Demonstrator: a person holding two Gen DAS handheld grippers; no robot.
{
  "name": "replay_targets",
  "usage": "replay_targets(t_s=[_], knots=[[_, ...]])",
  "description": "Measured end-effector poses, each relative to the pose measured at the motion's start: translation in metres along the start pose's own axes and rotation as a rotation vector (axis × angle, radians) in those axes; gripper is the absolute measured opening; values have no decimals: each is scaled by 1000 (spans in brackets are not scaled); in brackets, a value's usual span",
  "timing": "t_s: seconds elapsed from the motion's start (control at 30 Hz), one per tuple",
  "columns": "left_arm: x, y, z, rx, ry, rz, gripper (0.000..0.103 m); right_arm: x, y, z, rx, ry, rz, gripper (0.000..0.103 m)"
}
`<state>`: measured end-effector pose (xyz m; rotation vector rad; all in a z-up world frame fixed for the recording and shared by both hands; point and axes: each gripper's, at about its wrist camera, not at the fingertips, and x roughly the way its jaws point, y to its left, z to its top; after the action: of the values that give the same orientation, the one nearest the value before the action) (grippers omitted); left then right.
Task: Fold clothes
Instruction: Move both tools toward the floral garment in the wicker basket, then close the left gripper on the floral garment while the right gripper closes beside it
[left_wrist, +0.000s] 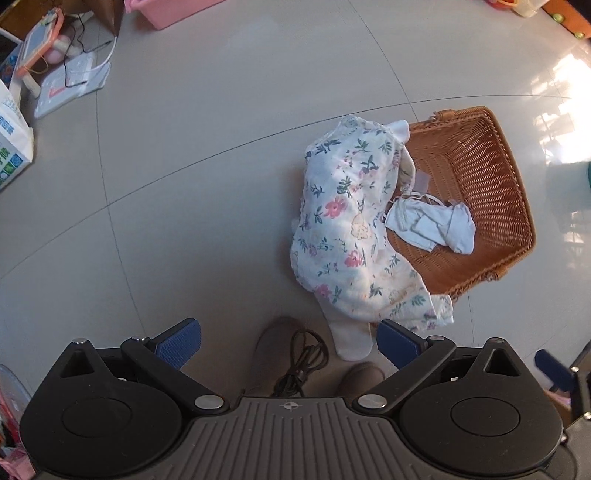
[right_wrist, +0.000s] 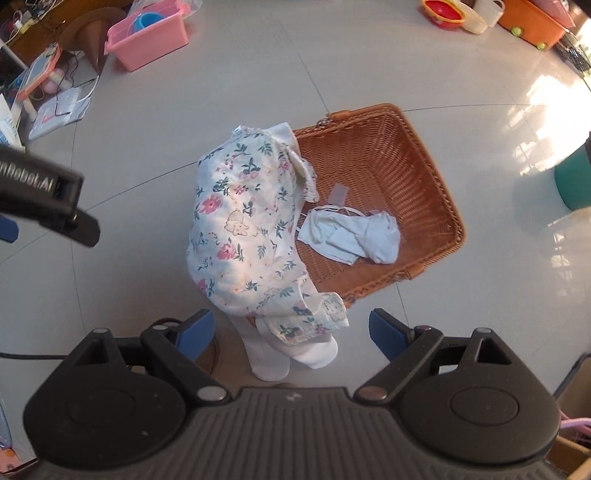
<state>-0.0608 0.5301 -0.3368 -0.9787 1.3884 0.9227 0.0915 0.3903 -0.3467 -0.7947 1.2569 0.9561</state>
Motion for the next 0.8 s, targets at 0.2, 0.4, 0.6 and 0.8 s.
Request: replay_targets(t_s=[0.2, 0.4, 0.6, 0.8], knots=[[54, 0, 23, 6, 3, 19, 101, 52, 8, 4, -19, 3, 11, 91], [103, -4, 42, -32, 18, -21, 96, 95, 11, 12, -24, -22, 30, 89], [146, -18, 56, 13, 34, 5, 93, 132, 9, 15, 15, -44, 89, 84], [178, -27, 73, 26, 17, 15, 93, 165, 23, 16, -39, -47, 146, 84]])
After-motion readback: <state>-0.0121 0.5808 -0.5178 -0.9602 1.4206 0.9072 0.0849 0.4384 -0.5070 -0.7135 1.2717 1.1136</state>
